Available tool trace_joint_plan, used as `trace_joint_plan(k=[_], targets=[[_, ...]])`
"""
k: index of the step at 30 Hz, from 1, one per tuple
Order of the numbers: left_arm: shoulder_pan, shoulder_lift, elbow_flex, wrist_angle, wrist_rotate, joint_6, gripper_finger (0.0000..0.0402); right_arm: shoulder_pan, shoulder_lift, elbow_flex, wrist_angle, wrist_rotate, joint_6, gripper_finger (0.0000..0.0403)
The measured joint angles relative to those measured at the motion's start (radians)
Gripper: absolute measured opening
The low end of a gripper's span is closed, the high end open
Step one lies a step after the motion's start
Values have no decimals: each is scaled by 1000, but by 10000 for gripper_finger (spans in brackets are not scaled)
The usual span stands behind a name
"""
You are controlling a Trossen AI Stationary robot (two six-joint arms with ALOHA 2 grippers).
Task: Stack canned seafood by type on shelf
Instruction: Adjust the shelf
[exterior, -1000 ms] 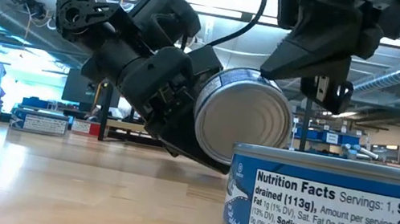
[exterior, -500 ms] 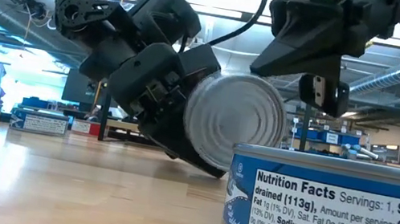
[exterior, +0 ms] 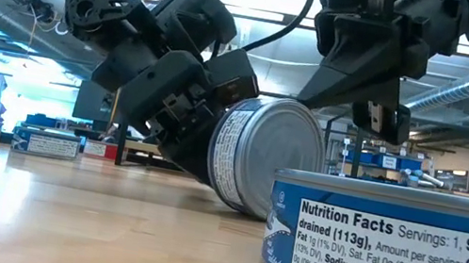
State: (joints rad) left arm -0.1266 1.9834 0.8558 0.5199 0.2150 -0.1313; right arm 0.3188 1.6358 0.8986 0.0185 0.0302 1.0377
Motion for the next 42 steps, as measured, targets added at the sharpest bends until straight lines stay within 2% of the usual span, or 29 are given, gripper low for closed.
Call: trace_joint_plan(k=[8,12,17,20,23,29,34,39,42], targets=[[30,-133,-18,-183,-35,17,0,-18,-110,0,-52,-31,-112,51],[28,-223,-99,-120,-53,-49,0,-34,-161,0,-109,-32,-135,69],[24,-327,-252,84,-87,-208,0,-41,-168,43,-169,-32,-150,86],[7,-377,-319,165,-85,-273,0,-38,-133,149,-280,-39,-198,92],[-18,-411,-361,179,-85,-308,0,-23,-76,292,-445,-41,-271,98],[-76,-424,-391,187,-114,-345,0,8,82,590,-775,-40,-525,130],[-102,-423,-392,193,-132,-352,0,9,216,780,-905,-53,-726,180],[-110,-423,-394,200,-134,-368,0,9,336,918,-967,-80,-836,234],[-112,-423,-429,279,-144,-384,0,10,393,970,-1002,-84,-900,261]])
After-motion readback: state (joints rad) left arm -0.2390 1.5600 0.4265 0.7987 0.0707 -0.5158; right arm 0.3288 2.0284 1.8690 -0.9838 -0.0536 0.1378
